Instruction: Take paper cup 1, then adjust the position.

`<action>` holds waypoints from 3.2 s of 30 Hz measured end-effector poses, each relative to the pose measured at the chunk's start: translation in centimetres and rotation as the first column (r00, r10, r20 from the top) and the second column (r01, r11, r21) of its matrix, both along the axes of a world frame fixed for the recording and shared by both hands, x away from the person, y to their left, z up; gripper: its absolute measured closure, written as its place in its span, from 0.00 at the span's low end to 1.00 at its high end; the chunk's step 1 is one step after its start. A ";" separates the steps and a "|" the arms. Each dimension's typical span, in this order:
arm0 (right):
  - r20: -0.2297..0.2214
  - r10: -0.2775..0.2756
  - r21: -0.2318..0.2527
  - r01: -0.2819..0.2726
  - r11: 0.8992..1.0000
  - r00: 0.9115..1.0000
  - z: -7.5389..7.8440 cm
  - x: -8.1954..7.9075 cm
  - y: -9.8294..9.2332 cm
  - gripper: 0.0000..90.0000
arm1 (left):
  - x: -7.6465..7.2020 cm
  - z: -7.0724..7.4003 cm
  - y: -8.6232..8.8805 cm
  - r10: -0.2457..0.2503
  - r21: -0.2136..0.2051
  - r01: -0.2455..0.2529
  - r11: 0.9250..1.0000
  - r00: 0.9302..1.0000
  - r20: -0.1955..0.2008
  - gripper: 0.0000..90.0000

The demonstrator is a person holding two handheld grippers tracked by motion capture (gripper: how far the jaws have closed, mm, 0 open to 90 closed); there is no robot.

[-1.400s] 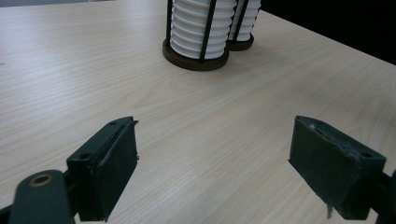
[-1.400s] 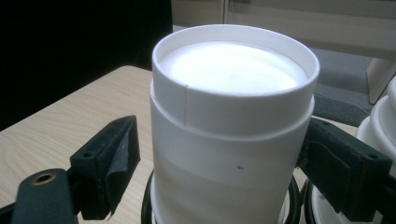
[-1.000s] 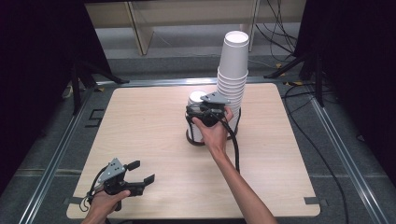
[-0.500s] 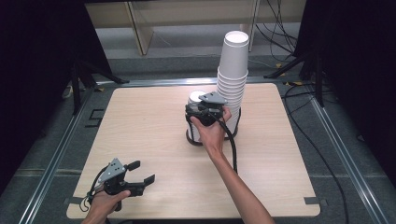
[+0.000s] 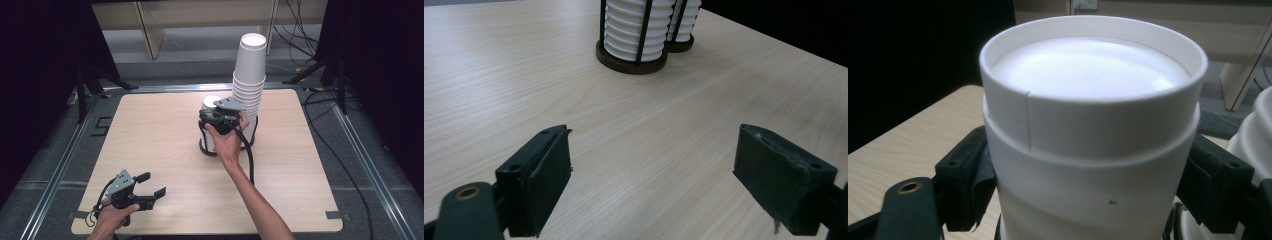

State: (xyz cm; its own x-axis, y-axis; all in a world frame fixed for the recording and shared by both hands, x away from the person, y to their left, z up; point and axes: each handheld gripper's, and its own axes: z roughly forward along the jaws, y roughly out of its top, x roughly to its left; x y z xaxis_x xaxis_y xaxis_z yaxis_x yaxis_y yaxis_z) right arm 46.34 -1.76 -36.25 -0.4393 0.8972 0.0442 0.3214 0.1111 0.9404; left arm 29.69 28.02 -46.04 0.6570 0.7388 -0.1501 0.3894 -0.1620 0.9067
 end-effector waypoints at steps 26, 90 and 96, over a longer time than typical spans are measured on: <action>0.157 0.131 0.076 -0.144 0.987 0.979 8.6 -4.6 -2.3 0.22 | 0.1 -0.1 0.0 0.000 0.002 0.000 1.000 1.000 -0.012 0.16; -0.077 0.629 0.140 -0.617 0.775 0.773 -5.3 -11.3 0.9 0.22 | -0.9 0.2 -3.2 -0.190 -0.003 0.193 0.981 0.968 0.161 0.16; -0.089 0.645 0.136 -0.632 0.763 0.759 -5.4 -11.9 1.8 0.22 | -1.0 0.2 -3.5 -0.194 -0.007 0.197 0.980 0.968 0.157 0.16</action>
